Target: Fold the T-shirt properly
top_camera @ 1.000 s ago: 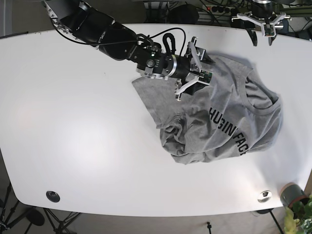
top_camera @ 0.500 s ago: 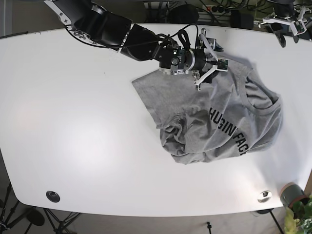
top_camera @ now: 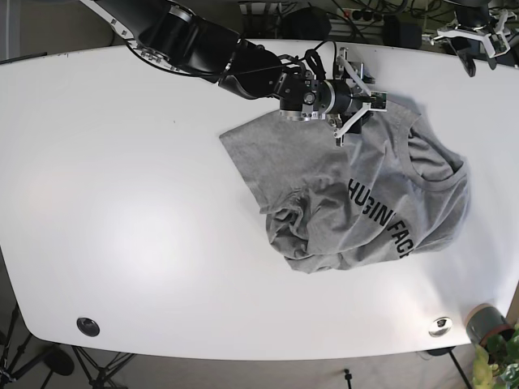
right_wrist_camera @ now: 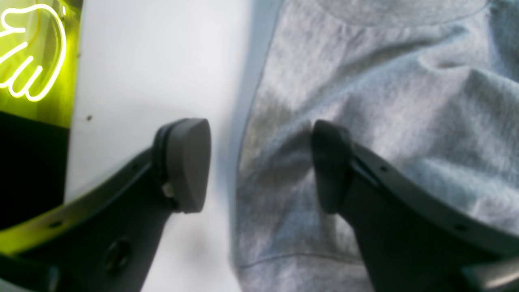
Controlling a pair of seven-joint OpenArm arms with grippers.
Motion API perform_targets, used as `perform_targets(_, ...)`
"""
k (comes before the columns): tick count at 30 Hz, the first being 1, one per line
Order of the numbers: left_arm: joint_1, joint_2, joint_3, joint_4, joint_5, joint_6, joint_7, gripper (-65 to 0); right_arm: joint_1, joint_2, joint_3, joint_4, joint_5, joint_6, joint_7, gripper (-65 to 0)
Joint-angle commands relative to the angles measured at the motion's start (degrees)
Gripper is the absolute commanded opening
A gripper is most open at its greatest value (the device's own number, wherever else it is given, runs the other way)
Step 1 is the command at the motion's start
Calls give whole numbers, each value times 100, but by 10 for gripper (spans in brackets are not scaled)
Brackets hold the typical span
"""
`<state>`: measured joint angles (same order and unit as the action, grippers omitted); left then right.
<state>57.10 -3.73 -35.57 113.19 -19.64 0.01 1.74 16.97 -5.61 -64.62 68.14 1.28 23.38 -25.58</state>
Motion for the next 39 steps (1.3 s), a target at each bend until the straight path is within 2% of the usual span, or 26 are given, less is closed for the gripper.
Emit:
perform_targets(1,79,-36,-43,70,-36,30,-143,-365,101,-165,22,65,-18,-47,66,-271)
perform_targets(8,70,-27,-34,70,-36,30,-143,-365,127,-173,31,21,-27,-56,383,-271)
perform_targets(14,61,-36,-34,70,-36,30,-143,-365,259,-173,40,-471,-36,-56,585,-271)
perform_targets(22,-115,-27,-34,62,-19,30,-134,-365,259,-15,295,-462,-36,-65,708,-281)
perform_targets(25,-115,-19,-34,44,-27,30,-134,-365,259,-15,304,-471,-36,-65,708,-349)
perform_targets(33,-123,-19,-34,35,-27,30,-134,-365,171,-15,286,-462,-36,-65,708,-626)
perform_targets(37,-132,-27,-25,35,-27,30,-134,-365,162,2,295,-163,-36,-65,664,-625)
perform_targets(39,-132,-27,-8,35,-27,30,-134,-365,92,134,321,92,-36,-65,585,-626)
